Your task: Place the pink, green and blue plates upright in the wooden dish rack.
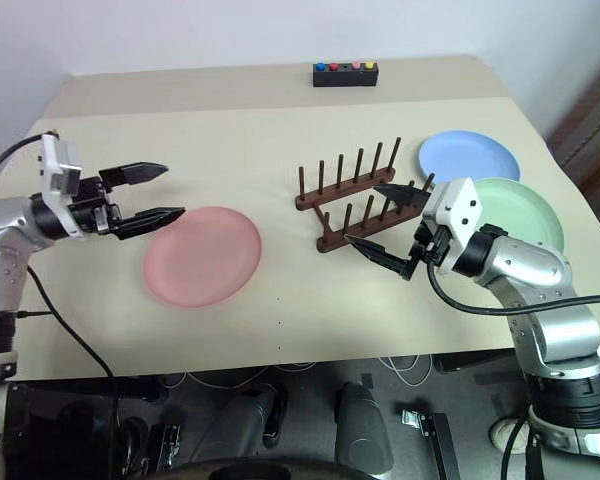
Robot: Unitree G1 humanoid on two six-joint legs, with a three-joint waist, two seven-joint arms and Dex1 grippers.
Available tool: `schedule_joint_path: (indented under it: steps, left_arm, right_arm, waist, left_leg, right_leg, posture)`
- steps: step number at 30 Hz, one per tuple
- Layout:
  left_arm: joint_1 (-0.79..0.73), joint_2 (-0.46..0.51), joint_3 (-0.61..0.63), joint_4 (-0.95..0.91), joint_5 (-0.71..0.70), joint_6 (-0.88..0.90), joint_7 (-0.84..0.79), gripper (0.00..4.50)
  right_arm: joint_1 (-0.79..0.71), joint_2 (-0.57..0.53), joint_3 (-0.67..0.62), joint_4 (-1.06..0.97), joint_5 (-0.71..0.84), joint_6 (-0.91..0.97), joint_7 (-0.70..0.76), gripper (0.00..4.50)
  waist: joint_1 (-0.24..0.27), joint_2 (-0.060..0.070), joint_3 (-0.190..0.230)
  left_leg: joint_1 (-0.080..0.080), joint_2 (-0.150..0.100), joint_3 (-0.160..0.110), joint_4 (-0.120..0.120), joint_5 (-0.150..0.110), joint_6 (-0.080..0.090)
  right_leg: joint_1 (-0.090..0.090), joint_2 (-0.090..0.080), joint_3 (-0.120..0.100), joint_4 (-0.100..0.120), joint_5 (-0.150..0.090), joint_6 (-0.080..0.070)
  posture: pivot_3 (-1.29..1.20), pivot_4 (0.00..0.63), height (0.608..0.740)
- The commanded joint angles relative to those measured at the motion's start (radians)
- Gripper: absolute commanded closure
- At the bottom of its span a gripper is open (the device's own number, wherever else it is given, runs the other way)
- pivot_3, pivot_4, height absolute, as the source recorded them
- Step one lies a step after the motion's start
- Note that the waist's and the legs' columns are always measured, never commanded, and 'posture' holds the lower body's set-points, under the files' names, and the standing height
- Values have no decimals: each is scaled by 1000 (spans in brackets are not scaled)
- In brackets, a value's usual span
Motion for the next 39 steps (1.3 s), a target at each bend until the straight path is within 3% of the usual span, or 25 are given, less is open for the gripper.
schedule_joint_path:
  steps: [1,16,21,25,28,32,36,39]
  left_arm:
    - [1,-15,9,-26,-2,-35,8,0]
    - [-51,-127,-61,31,39,-103,32,0]
    - [-61,-125,-98,23,51,-91,4,0]
    - [-60,-106,-147,-7,74,-35,9,0]
    - [-81,-120,-213,-103,51,110,39,0]
    - [-101,-141,-304,-158,149,128,106,0]
    - [-125,-164,-337,-177,141,246,156,0]
    - [-136,-214,-429,-191,238,277,256,0]
  right_arm:
    - [-11,-27,-39,-12,2,-18,11,40]
    - [39,-68,-90,38,-29,-64,25,40]
    - [51,-64,-86,50,-48,-76,12,40]
    - [47,-40,-66,47,-81,-94,-28,40]
    - [45,-18,-54,50,-95,-109,-43,40]
    - [43,-13,-48,60,-115,-126,-52,40]
    - [36,-10,-39,74,-133,-144,-60,40]
    - [39,0,-45,79,-146,-162,-78,40]
  waist:
    - [-2,0,0]
    - [3,0,0]
    - [-3,0,0]
    - [-1,0,0]
    - [2,0,0]
    - [4,0,0]
    - [-2,0,0]
    - [0,0,0]
  left_leg:
    - [0,0,0,0,0,0]
    - [0,0,0,1,0,0]
    - [0,0,0,0,0,0]
    - [0,0,0,0,0,0]
    - [0,0,0,1,0,0]
    - [0,-1,0,1,0,0]
    - [0,0,0,0,0,0]
    - [0,0,0,0,0,0]
  right_leg:
    - [0,0,0,0,0,0]
    - [0,0,0,0,0,0]
    - [0,0,0,0,0,0]
    - [0,0,0,0,0,0]
    - [0,0,0,0,0,0]
    - [1,0,0,0,0,0]
    - [1,0,0,0,0,0]
    - [0,1,0,0,0,0]
  posture:
    - [0,150,740]
    - [0,150,740]
    - [0,150,740]
    - [0,150,740]
    - [0,150,740]
    - [0,150,740]
    - [0,150,740]
    - [0,150,740]
